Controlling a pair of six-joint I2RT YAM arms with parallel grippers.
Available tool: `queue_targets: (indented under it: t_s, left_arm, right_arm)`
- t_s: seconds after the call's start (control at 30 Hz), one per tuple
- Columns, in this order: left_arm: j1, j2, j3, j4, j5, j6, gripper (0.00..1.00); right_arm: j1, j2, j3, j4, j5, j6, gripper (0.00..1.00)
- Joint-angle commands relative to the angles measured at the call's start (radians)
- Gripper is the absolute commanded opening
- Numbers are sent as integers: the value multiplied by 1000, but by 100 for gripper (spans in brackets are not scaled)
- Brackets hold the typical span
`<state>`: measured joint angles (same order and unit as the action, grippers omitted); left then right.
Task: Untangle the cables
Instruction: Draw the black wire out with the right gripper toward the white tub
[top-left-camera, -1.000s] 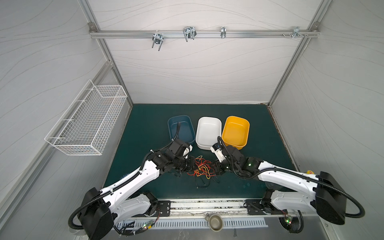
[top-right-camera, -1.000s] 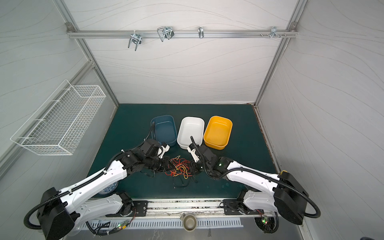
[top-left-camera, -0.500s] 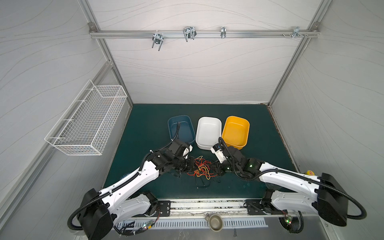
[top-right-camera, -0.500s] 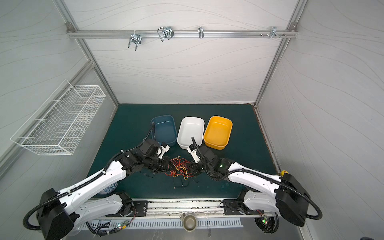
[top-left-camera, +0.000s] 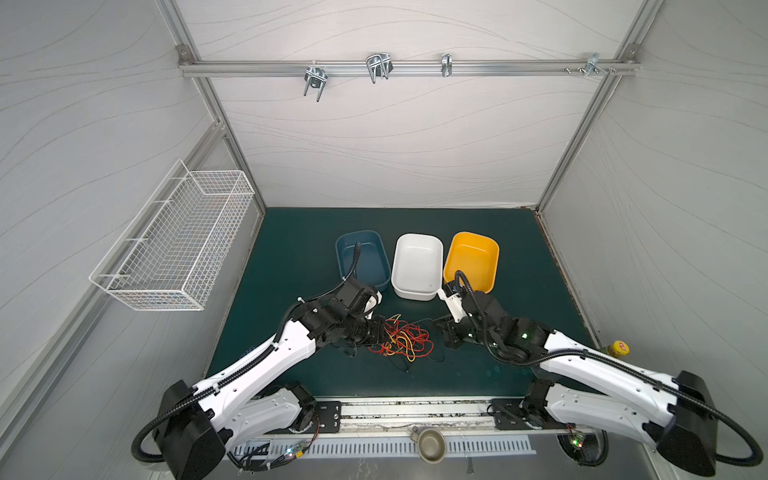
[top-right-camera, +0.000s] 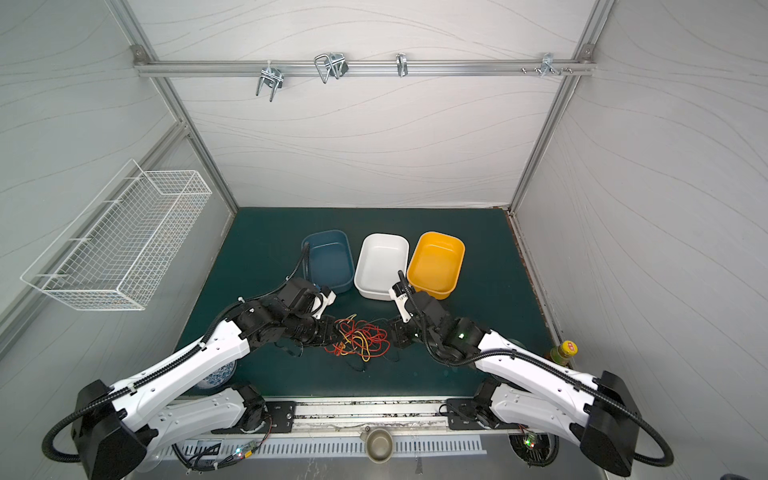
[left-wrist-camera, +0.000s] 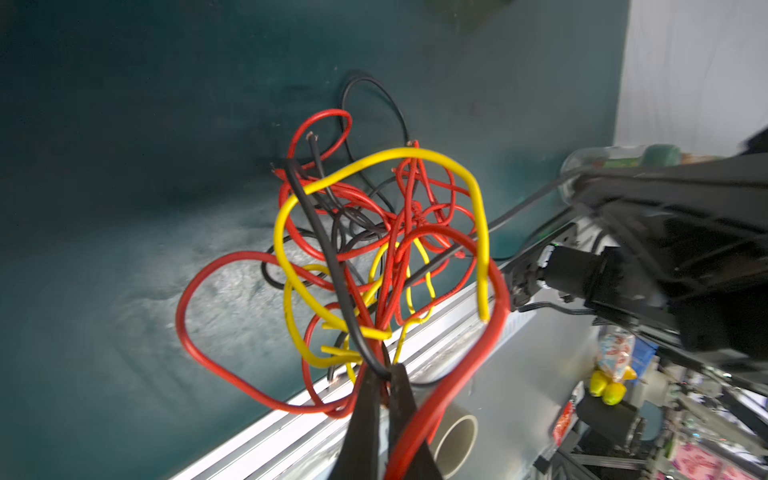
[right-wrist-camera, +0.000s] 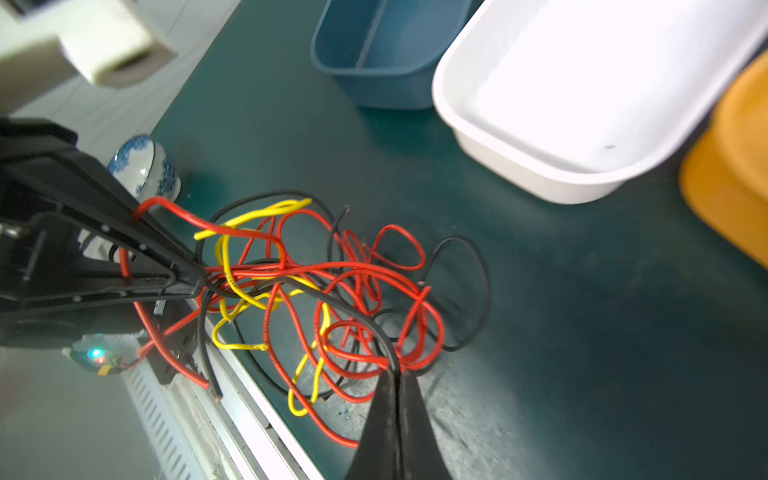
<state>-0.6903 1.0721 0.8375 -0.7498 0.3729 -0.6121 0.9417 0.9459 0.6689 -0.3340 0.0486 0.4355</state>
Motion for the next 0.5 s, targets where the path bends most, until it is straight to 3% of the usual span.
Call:
queue_targets:
  t_s: [0.0, 0.23, 0.47]
  left_arm:
    - [-6, 34, 84, -105, -48, 95, 0]
    - [-6, 83, 143, -185, -119, 177, 0]
    - [-6, 139, 197, -224, -187, 247, 0]
  right_arm:
    - [-56, -71, 28, -128, 50, -5, 0]
    - [-195, -222, 106, -289, 63, -37, 0]
    - [-292, -253, 255, -420, 6, -71, 0]
